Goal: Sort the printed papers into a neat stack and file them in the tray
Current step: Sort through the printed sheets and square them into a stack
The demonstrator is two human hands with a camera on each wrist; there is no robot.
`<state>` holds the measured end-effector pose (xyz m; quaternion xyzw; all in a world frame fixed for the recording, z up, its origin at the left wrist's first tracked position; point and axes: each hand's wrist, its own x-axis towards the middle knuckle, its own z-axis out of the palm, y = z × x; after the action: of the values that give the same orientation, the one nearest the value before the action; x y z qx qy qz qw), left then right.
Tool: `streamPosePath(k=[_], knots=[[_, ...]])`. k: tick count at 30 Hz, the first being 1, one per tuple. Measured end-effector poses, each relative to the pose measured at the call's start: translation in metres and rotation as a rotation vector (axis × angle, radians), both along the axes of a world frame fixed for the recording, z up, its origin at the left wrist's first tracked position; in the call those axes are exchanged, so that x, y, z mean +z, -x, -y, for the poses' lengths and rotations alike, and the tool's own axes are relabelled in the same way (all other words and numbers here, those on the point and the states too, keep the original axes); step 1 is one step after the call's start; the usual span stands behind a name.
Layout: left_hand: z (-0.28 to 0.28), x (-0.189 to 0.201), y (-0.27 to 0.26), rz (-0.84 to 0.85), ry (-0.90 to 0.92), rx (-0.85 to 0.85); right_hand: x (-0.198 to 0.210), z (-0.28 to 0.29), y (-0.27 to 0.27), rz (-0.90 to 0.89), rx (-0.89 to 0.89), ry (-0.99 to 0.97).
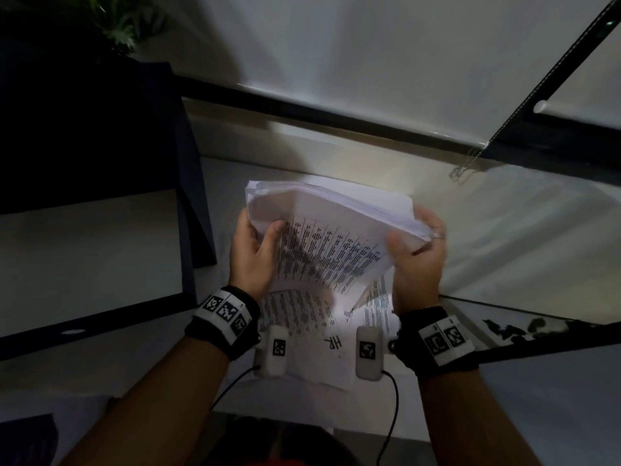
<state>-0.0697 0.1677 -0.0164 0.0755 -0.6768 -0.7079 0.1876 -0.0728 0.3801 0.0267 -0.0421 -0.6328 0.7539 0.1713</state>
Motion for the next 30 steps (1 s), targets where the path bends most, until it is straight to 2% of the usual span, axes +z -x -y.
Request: streamPosePath(k=[2, 4, 7, 10, 15, 18, 21, 23, 26, 28, 30], knots=[[-0.003, 0.005, -0.002, -0.039, -0.016, -0.004, -0.003, 0.001, -0.001, 0.049, 0.036, -0.205], [-0.003, 0.008, -0.003, -0.068, -0.034, 0.016, 0.002, 0.007, 0.002, 0.015, 0.039, -0.262], [0.001, 0.007, -0.004, -0.026, -0.069, 0.003, 0.004, 0.008, 0.000, 0.036, 0.110, -0.205], [-0.002, 0.023, -0.005, -0.074, -0.050, 0.031, 0.007, 0.008, 0.001, 0.046, 0.060, -0.117], [-0.013, 0.063, 0.011, -0.215, -0.013, 0.299, 0.023, 0.023, 0.007, -0.069, -0.153, -0.115], [-0.015, 0.063, 0.025, -0.192, -0.055, 0.358, 0.020, 0.021, 0.005, -0.064, -0.137, -0.058], [-0.014, 0.062, 0.026, -0.227, -0.084, 0.336, 0.002, 0.009, -0.001, -0.041, -0.021, -0.213], [-0.006, 0.054, 0.023, -0.223, -0.119, 0.221, -0.017, 0.006, -0.004, 0.090, 0.033, -0.299], [-0.003, 0.027, 0.014, -0.033, -0.029, 0.054, -0.030, 0.006, -0.002, 0.195, 0.062, -0.234], [-0.008, 0.012, 0.006, 0.082, -0.002, 0.064, -0.029, 0.006, 0.003, 0.152, 0.059, -0.208], [-0.008, 0.006, 0.002, 0.071, -0.017, 0.101, -0.026, 0.003, 0.007, 0.099, 0.073, -0.213]])
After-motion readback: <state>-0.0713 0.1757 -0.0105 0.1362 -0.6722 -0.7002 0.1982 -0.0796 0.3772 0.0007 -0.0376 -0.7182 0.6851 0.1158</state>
